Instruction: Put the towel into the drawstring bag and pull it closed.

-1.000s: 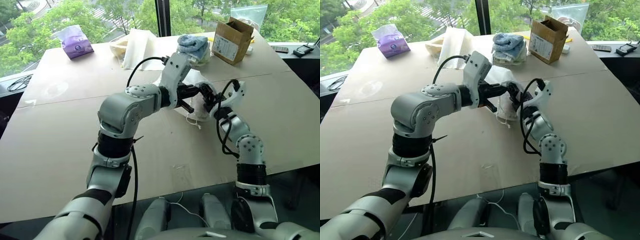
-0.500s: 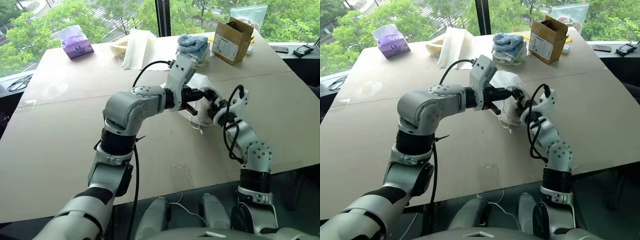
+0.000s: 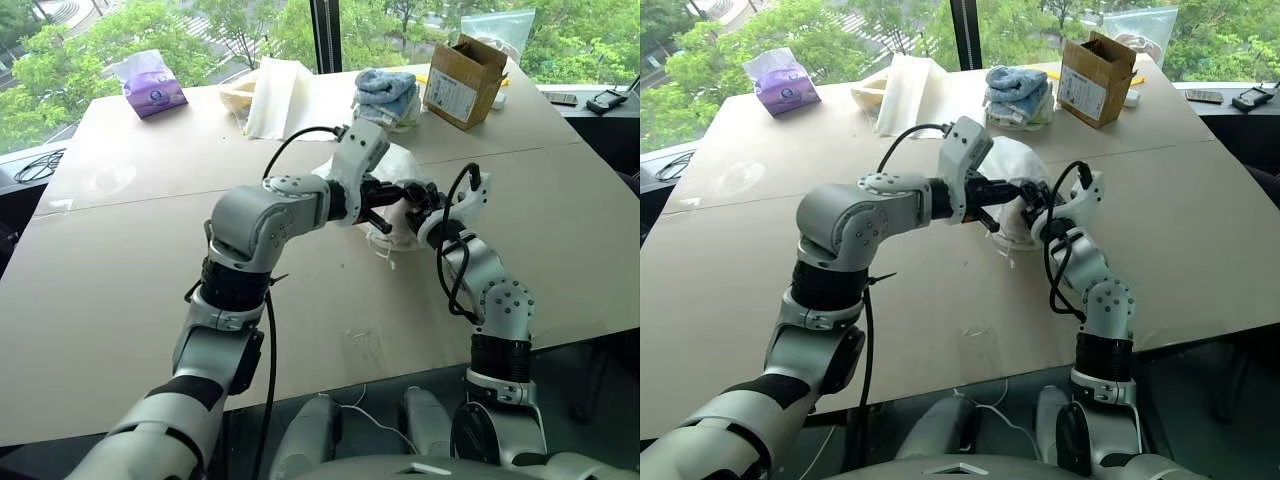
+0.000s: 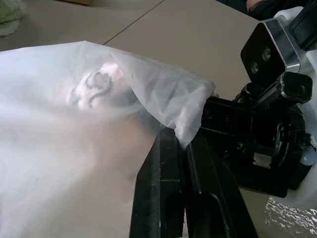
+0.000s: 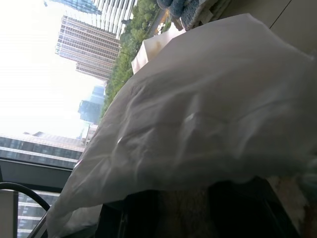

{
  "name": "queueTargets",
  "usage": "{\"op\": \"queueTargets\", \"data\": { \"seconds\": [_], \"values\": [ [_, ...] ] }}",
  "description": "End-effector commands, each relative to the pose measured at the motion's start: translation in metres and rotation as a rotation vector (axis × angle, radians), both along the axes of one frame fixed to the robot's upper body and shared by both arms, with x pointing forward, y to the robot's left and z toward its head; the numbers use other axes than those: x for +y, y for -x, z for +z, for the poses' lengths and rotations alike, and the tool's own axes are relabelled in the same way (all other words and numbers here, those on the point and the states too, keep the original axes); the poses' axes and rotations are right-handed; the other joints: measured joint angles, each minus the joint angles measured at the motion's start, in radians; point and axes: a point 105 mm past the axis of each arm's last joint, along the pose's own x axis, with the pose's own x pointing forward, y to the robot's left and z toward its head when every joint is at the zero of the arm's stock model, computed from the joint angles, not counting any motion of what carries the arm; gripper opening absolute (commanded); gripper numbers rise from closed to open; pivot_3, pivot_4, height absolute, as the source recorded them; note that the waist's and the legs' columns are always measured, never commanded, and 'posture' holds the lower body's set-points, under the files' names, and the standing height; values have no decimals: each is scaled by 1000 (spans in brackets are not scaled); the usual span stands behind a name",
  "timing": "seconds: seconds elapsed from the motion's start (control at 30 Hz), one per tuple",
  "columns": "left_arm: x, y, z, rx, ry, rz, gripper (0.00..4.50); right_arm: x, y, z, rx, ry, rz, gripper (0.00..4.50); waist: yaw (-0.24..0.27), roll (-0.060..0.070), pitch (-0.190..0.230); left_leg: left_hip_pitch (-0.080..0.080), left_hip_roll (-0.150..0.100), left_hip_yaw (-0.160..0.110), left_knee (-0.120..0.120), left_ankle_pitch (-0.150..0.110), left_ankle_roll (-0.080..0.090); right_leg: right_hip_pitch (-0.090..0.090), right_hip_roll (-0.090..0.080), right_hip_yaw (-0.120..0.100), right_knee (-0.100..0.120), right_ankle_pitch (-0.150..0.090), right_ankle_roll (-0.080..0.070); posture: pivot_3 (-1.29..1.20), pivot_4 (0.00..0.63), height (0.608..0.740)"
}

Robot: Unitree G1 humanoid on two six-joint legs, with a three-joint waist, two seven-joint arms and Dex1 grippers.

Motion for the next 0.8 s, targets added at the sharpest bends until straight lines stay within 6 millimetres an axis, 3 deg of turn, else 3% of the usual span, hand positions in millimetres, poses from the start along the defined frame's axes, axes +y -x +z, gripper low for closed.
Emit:
{"op": "queueTargets", "data": {
  "seconds": [0.03,0.2,0.47,0.7,0.8],
  "values": [
    [27,-23,34,-166,28,203,0,50,26,17,-73,-1,225,1251,0,0,0,0,0,0,0,0,0,0,0,0,0,0,0,0,150,740],
    [29,-24,34,-172,26,211,0,42,24,12,-21,-73,193,1251,0,0,0,0,0,0,0,0,0,0,0,0,0,0,0,0,150,740],
    [33,-23,29,-177,-2,218,0,39,22,30,46,-362,193,1251,0,0,0,0,0,0,0,0,0,0,0,0,0,0,0,0,150,740],
    [35,-24,29,-183,-5,226,0,35,21,28,101,-432,186,1251,0,0,0,0,0,0,0,0,0,0,0,0,0,0,0,0,150,740],
    [37,-23,27,-182,-12,228,0,35,22,26,85,-369,191,1251,-1,0,0,0,0,0,0,0,0,0,0,0,0,0,0,0,150,740]
  ]
}}
